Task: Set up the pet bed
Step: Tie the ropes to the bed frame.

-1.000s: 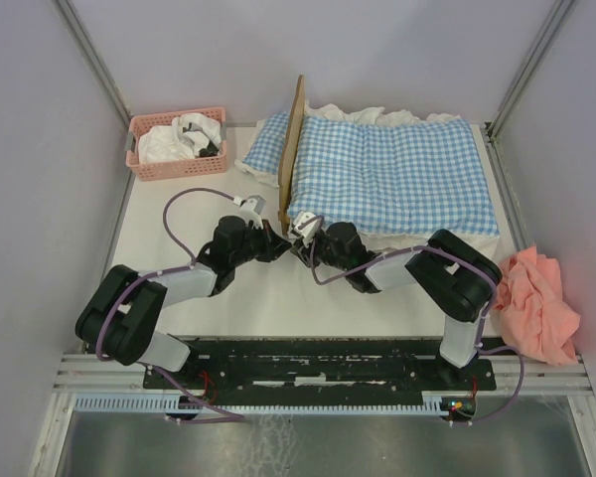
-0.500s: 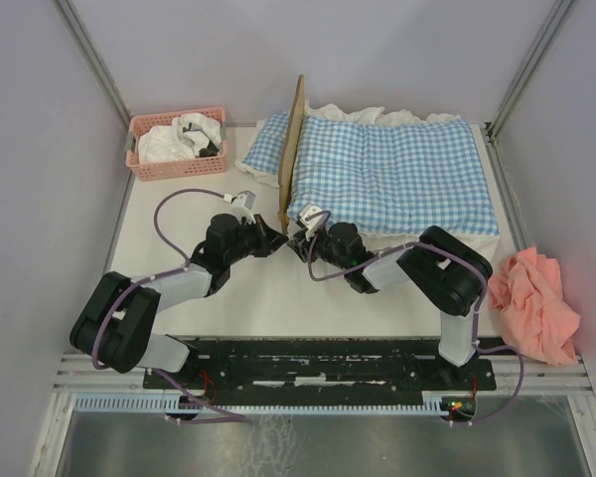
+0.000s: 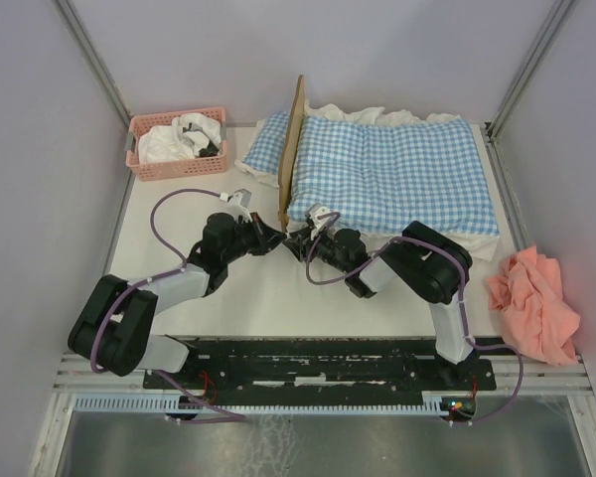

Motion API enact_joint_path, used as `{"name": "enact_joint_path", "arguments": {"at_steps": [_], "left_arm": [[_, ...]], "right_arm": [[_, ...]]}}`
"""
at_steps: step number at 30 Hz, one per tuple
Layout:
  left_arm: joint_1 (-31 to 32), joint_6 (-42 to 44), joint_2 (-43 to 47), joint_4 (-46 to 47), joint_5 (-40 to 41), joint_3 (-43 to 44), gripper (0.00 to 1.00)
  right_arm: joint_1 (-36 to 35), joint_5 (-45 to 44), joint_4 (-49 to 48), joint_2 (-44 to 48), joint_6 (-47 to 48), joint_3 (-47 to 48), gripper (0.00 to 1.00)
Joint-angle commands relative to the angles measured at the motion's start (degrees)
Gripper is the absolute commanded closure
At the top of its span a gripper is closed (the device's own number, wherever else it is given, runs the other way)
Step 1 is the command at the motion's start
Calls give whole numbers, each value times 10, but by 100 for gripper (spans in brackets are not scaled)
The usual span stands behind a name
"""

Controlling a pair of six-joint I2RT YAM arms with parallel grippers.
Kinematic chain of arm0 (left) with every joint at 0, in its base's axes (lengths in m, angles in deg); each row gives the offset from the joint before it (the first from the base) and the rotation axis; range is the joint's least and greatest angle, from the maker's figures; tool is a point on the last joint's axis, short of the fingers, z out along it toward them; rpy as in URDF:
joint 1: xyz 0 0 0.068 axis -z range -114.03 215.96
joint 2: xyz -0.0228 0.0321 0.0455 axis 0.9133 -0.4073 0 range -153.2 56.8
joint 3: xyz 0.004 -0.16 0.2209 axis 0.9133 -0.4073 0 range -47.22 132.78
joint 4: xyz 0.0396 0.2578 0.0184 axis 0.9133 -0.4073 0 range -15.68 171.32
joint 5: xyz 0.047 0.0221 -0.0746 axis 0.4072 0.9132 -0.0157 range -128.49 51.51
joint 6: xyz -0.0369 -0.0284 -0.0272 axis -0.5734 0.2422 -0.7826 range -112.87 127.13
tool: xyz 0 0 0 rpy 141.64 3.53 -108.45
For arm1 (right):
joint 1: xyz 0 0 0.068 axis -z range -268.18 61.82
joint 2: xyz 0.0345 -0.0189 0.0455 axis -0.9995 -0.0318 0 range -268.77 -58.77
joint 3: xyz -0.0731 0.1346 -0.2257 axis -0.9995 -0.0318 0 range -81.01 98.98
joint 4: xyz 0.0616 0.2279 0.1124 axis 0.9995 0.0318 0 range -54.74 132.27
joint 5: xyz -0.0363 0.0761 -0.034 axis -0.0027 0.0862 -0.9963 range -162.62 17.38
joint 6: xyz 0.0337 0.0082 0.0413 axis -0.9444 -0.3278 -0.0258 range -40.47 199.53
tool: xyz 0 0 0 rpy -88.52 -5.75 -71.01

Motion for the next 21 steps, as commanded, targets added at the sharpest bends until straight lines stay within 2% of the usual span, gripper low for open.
{"name": "enact_joint_path", "arguments": {"at_steps": [1,6,11,21], "left_arm": [[-3,-21,15,30,-9,-7,97],[-3,-25,18,30,-10,-10,97],[-5,-22,31,18,-9,-7,97],[-7,-31,32,16,-7,-7,97]], "right_arm": [[2,-15,-122,15,-17,-35,57],[2,-22,-83,31,2,-26,55],[1,-8,-93,21,-2,-16,60],[1,12,-102,15,11,-2,60]]}}
